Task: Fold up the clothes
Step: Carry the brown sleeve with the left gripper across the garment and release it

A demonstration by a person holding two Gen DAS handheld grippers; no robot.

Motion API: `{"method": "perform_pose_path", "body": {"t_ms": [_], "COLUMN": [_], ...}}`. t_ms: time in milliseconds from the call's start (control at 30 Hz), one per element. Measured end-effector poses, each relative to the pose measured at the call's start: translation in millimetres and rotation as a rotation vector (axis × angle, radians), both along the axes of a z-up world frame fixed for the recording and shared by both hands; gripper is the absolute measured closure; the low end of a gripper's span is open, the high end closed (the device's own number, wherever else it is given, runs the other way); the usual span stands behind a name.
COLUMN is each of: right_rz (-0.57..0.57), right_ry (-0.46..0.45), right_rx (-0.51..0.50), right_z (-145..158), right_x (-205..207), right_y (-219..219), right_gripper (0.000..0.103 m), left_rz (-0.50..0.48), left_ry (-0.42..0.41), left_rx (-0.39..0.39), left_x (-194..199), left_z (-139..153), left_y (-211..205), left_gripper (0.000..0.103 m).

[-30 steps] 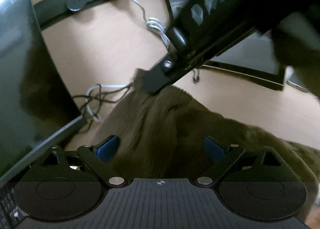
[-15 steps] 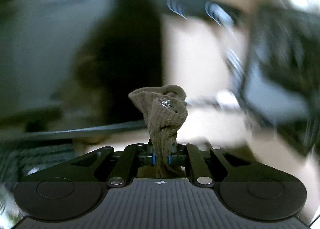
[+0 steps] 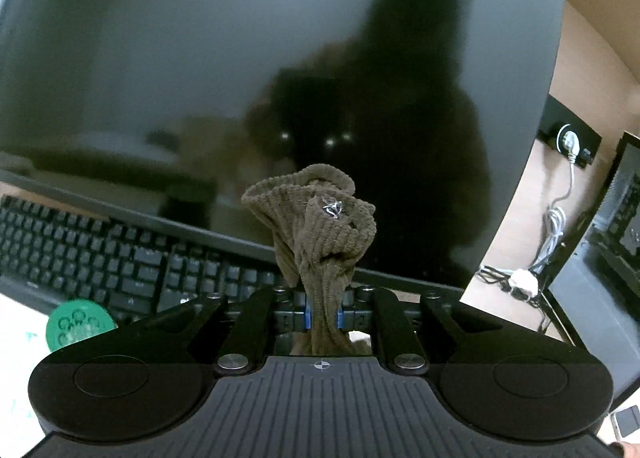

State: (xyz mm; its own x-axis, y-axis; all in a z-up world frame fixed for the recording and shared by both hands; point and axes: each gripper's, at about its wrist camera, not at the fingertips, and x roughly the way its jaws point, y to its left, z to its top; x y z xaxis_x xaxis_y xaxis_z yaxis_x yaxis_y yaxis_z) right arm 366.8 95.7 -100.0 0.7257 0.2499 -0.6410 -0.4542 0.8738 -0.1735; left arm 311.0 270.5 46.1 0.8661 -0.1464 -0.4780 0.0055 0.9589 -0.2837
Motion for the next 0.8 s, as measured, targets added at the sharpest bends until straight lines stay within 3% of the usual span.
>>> {"method": "perform_pose_path", "body": {"t_ms": [200, 267, 400, 500, 567, 667, 800], "right_rz": [-0.156, -0.141, -0.045, -0.006, -0.025, -0.079, -0.256], "right_ry": [-0.048, -0.078, -0.024, 0.078, 0.100, 0.001, -0.102], "right_rx": [0.215, 0.264, 0.246, 0.236, 0.292, 0.354, 0.377], "right_z": [62, 82, 63, 26, 25, 55, 89], "right_x": [8, 8, 13, 16, 8, -17, -44], "right_y": [-43, -44, -15, -5, -21, -68, -146], "right_gripper": [0.086, 0.086, 0.084, 0.076, 0.069, 0.041, 0.038], "left_rz": [0.034, 0.038, 0.029, 0.022, 0.015, -0.023, -0.175], "left_ry": [-0.014, -0.017, -0.021, -0.018, -0.021, -0.063, -0.098], "left_rx": [-0.018, -0.040, -0.063, -0.051, -0.032, -0.008, -0.038], "left_x": [-9, -8, 1, 8, 10, 13, 28], "left_z": [-2, -1, 2, 6, 9, 18, 25], "left_y": [27, 31, 23, 12, 5, -15, -73], "left_gripper": [0.091, 0.091, 0.091, 0.091, 0.091, 0.091, 0.091]}}
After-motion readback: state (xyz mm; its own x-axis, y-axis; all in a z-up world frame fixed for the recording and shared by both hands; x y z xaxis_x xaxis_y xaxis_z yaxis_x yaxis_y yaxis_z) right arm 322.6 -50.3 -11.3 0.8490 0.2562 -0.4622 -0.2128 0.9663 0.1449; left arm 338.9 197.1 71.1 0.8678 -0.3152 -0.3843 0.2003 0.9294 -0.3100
